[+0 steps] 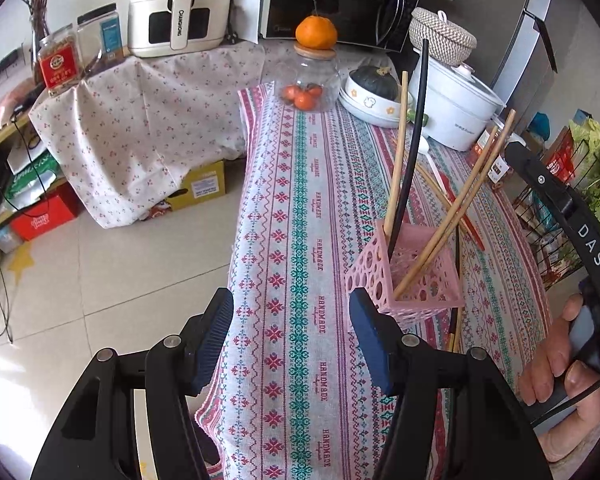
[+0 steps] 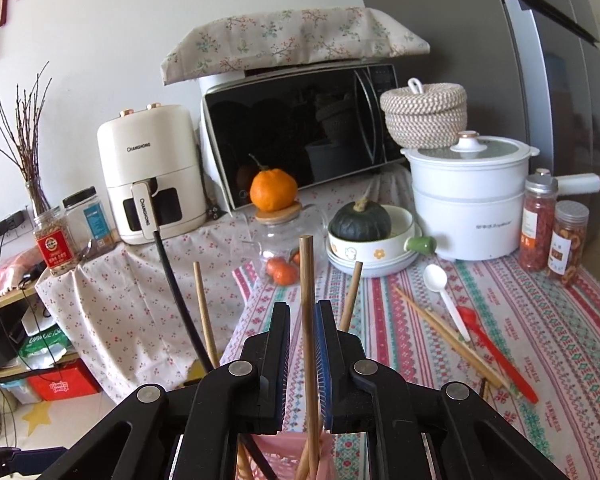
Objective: Organize utensils
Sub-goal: 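Lower the dark chopstick into the pink basket with the left tool while the right tool lifts its chopsticks, then lower the wooden chopsticks into the pink basket and open the right tool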
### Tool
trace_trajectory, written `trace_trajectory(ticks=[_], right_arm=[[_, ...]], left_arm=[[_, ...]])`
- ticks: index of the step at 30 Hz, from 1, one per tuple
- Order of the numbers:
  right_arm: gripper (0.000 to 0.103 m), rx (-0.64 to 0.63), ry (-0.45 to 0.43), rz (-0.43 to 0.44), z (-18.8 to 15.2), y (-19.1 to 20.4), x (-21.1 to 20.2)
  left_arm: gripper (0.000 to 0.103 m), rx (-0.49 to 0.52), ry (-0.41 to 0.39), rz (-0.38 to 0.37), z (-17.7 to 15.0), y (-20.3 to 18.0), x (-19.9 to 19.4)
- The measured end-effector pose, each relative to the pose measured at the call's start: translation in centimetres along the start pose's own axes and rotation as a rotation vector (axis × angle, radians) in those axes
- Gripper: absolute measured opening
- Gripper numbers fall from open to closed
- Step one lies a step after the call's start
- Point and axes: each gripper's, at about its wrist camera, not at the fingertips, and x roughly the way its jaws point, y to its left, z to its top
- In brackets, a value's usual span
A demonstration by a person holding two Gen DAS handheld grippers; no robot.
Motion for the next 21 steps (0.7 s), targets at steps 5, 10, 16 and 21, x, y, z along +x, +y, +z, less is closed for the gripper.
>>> trace_trajectory(ticks=[5, 10, 16, 21], right_arm=[[0.039, -0.003, 0.009, 0.049, 1.1, -1.0, -2.2], [0.046, -0.027, 0.057, 0.036, 2.0, -2.7, -3.8], [0.061, -0.011, 0.138, 0.011, 2.4, -6.4, -5.4], [0.082, -0.015, 0.196, -0.015, 2.4, -9.4, -7.1]], left_arm=[[0.069, 0.01, -0.018, -0.01, -0.1, -0.8, -0.7], [0.072, 0.035, -0.035, -0.029, -0.4, -2.1, -1.3], [0.078, 0.065, -0.068, -0.044, -0.7, -4.3, -2.5], [0.084, 0.123, -0.112, -0.05, -1.2, -6.8, -3.8]])
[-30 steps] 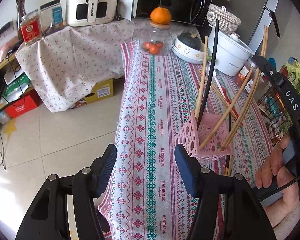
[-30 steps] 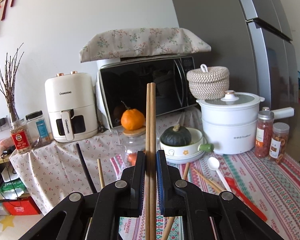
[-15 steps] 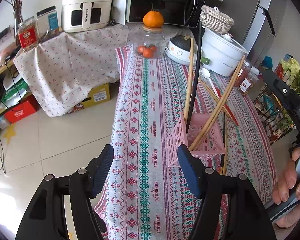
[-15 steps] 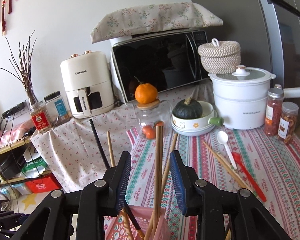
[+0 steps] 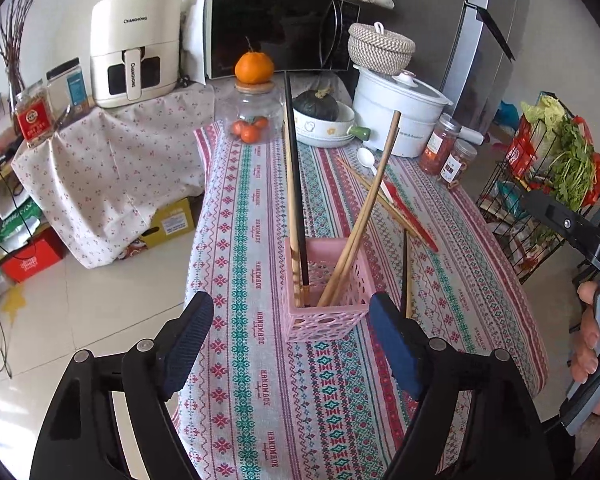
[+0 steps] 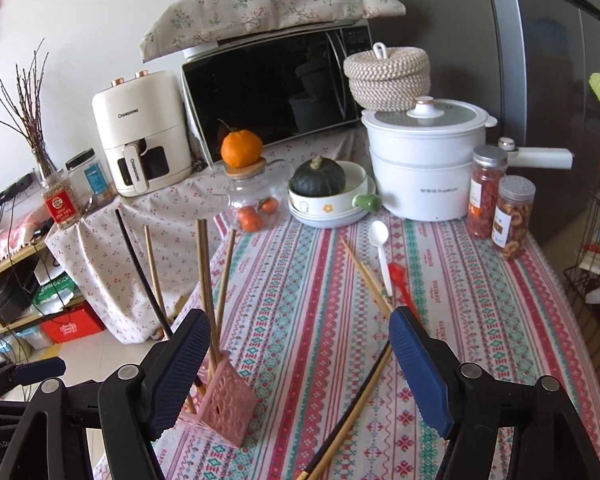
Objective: Organize utensils
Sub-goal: 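Lower the wooden chopsticks into the pink basket and open the right tool, then move the left tool back toward the remaining chopsticks on the cloth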
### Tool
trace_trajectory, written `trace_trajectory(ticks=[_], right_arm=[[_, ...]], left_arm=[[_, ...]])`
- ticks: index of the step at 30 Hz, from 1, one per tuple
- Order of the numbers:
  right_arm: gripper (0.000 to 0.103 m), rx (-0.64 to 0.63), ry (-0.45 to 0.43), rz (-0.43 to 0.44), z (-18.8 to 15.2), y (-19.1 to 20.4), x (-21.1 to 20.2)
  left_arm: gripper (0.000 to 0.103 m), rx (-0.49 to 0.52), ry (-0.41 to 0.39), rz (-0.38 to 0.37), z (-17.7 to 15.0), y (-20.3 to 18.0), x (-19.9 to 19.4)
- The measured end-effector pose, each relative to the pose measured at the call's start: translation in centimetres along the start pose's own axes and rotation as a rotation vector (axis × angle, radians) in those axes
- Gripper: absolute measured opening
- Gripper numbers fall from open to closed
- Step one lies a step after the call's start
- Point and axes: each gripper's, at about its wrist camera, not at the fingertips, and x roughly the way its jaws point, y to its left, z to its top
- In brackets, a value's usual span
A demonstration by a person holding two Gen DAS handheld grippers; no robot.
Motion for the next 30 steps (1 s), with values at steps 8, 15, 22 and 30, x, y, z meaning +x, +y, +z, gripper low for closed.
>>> trace_trajectory(ticks=[8, 15, 22, 30], right_arm=[[0.099, 0.001, 0.054, -0.084, -0.6, -4.2, -2.2], [0.101, 0.046, 0.074, -0.171, -0.5, -8.2, -3.7], [0.101, 0.116, 0.106, -0.234, -0.1, -12.5, -3.4], [0.101, 0.158, 0.216, -0.293, -1.0, -16.8, -0.9]], left_arm=[[0.085, 0.081, -0.014, -0.022, 0.2, -4.4, -0.6], [0.087, 0.198, -0.04, -0.056, 0.3, -9.7, -1.3], [0.087, 0.267, 0.14, -0.08, 0.3, -15.7, 3.1], [0.08, 0.244, 0.273, -0.056, 1.5, -20.0, 10.8]])
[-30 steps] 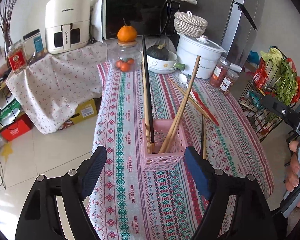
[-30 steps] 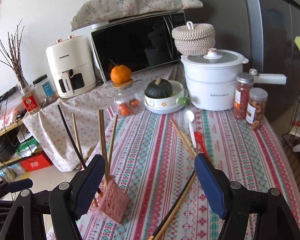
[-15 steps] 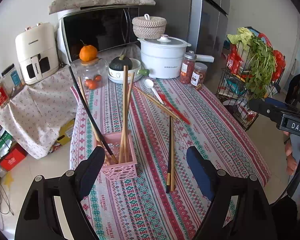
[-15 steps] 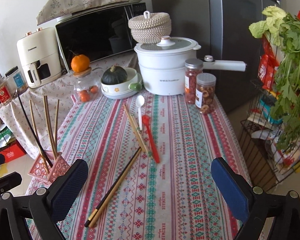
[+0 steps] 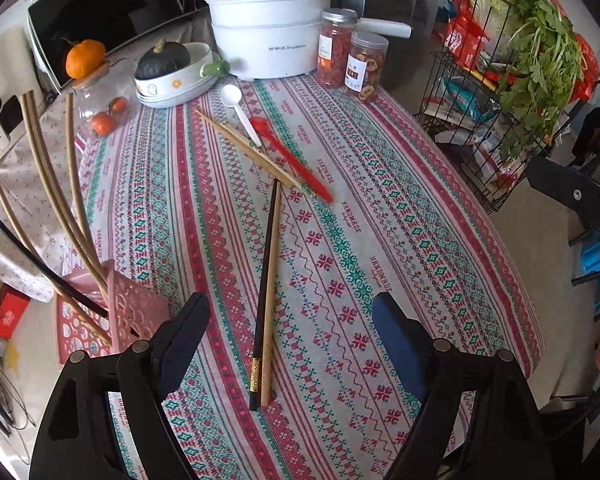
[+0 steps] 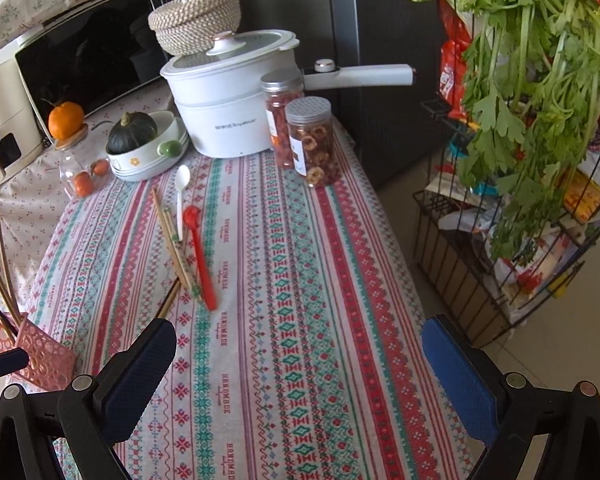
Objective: Organize utensils
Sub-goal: 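Move the left tool back toward the remaining chopsticks on the cloth, then grasp a dark chopstick with the left tool and lift it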
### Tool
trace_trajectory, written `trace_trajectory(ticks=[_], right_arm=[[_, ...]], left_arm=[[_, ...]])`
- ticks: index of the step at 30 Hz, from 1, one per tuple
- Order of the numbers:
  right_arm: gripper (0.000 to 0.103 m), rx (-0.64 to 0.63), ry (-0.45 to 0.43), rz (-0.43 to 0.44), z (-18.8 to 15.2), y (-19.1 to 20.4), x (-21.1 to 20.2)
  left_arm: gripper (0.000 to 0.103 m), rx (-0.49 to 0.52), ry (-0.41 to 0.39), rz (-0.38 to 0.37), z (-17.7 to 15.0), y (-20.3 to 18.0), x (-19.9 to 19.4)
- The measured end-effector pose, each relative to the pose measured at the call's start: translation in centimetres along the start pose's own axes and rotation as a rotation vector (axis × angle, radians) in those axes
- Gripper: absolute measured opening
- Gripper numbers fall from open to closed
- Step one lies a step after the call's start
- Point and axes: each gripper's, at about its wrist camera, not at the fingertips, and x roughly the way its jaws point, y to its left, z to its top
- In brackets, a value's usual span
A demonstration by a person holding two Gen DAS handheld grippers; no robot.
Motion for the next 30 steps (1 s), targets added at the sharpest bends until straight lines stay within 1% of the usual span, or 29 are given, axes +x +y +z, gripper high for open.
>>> trace_trajectory(ticks=[1, 2, 3, 4, 6, 9, 11, 13, 17, 18, 22, 24, 25, 27, 30], right_arm=[[0.101, 0.007, 0.012, -0.002, 0.0, -0.4, 0.4], [0.101, 0.016, 0.024, -0.004, -0.1, -0.9, 0.8], [0.101, 0.029, 0.034, -0.006, -0.1, -1.4, 1.1], [0.101, 0.042, 0.044, -0.009, -0.1, -1.8, 1.5], [0.101, 0.07, 0.064, -0.009, -0.1, -2.6, 2.0], [0.101, 0.104, 0.092, 0.026, 0.1, -3.2, 2.6], [0.101, 0.104, 0.097, 0.035, 0.2, -3.2, 2.8], [0.101, 0.086, 0.096, 0.032, 0.2, -3.0, 2.9], [0.101, 0.07, 0.109, 0.023, 0.1, -2.7, 3.6], [0.101, 0.07, 0.118, 0.028, 0.0, -2.6, 3.8], [0.101, 0.061, 0.127, 0.028, -0.1, -2.3, 4.2], [0.101, 0.057, 0.128, 0.027, -0.1, -2.1, 4.4], [0.101, 0.056, 0.13, 0.028, -0.1, -2.0, 4.4], [0.101, 0.054, 0.13, 0.025, -0.1, -1.9, 4.6], [0.101, 0.048, 0.135, 0.02, -0.1, -1.5, 4.8]], left_arm=[[0.076, -0.012, 0.014, -0.002, 0.6, 0.0, 0.9], [0.066, -0.024, 0.03, 0.003, 1.3, 0.1, 2.0], [0.055, -0.038, 0.046, 0.011, 1.9, 0.3, 3.1], [0.05, -0.056, 0.064, 0.017, 2.5, 0.6, 4.1], [0.034, -0.102, 0.093, 0.027, 3.6, 1.5, 6.3], [0.024, -0.174, 0.13, 0.023, 4.6, 3.1, 9.1], [0.02, -0.222, 0.143, 0.015, 5.0, 4.1, 10.4], [0.017, -0.245, 0.149, 0.008, 5.3, 4.7, 11.4], [0.01, -0.248, 0.179, 0.014, 5.6, 5.1, 13.0], [0.008, -0.245, 0.167, 0.004, 5.7, 5.2, 13.1], [0.007, -0.186, 0.193, -0.018, 6.3, 4.7, 13.4], [0.008, -0.15, 0.246, -0.031, 6.2, 4.0, 14.0], [0.008, -0.125, 0.231, -0.015, 6.2, 3.7, 13.9], [0.008, -0.071, 0.227, 0.023, 6.2, 2.9, 14.0], [0.008, -0.067, 0.21, 0.056, 6.9, 2.1, 14.4]])
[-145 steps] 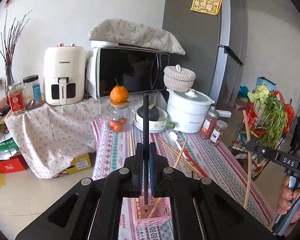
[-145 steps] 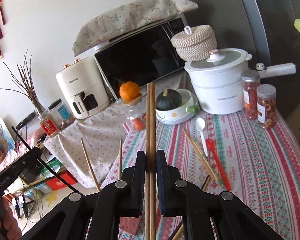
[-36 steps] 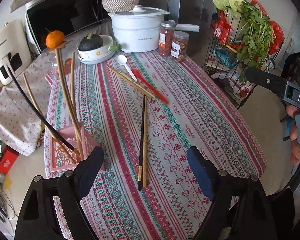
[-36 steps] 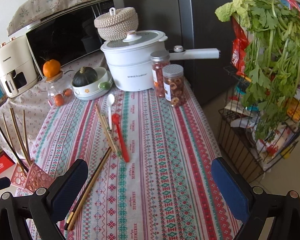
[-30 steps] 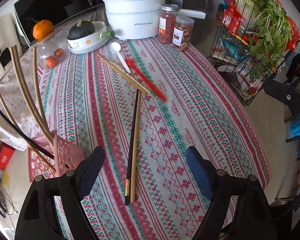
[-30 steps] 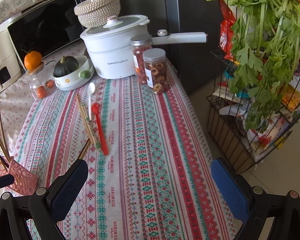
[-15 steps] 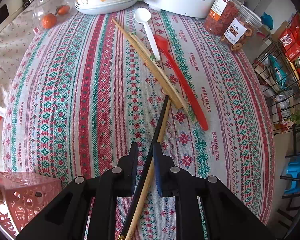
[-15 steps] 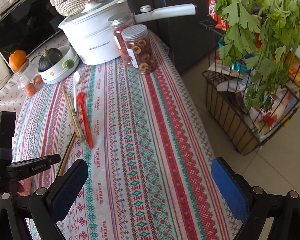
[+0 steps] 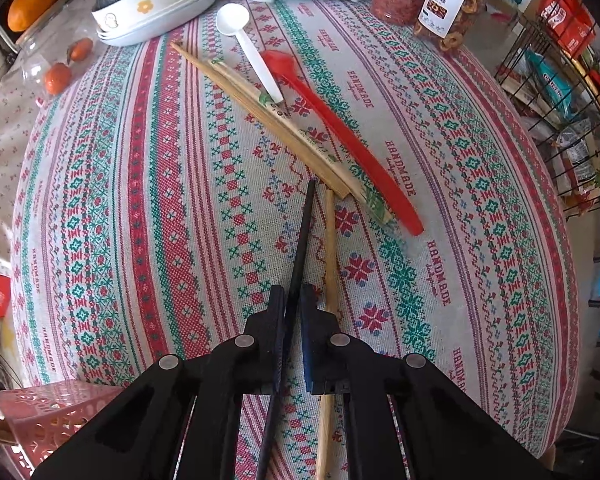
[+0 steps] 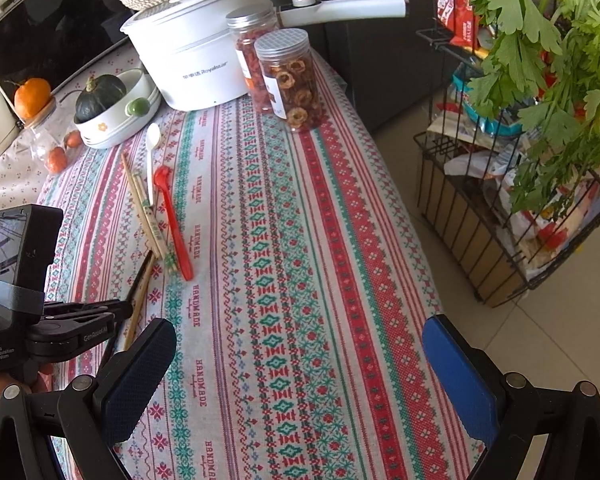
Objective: Organize utensils
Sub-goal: 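Grasp a dark chopstick with the left tool and lift it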
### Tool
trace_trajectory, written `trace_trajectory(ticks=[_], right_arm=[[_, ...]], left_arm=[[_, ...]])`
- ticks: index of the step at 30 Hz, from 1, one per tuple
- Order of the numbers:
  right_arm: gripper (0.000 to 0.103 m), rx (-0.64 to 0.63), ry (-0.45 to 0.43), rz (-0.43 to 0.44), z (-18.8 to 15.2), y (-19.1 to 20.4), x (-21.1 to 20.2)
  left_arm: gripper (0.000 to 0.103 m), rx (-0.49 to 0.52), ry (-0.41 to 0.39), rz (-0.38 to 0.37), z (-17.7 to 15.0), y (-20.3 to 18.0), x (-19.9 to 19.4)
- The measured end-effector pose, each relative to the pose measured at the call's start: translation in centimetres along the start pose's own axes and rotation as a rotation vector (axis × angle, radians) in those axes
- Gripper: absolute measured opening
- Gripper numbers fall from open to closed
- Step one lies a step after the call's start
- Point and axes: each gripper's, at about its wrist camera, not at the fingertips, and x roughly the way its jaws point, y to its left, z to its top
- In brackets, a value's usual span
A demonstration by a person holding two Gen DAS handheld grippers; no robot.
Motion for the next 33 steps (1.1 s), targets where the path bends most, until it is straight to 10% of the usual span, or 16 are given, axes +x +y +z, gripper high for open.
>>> trace_trajectory(ticks=[9, 33], right_arm=[[0.101, 0.022, 0.032, 0.03, -0.1, 0.8, 0.6], [0.101, -0.062, 0.092, 0.062, -3.1, 7.4, 1.9]], left_arm=[[0.006, 0.025, -0.053, 0.013, 1.5, -1.2, 0.2], [0.005, 0.051, -0.422, -0.186, -14.2, 5.5, -18.7]])
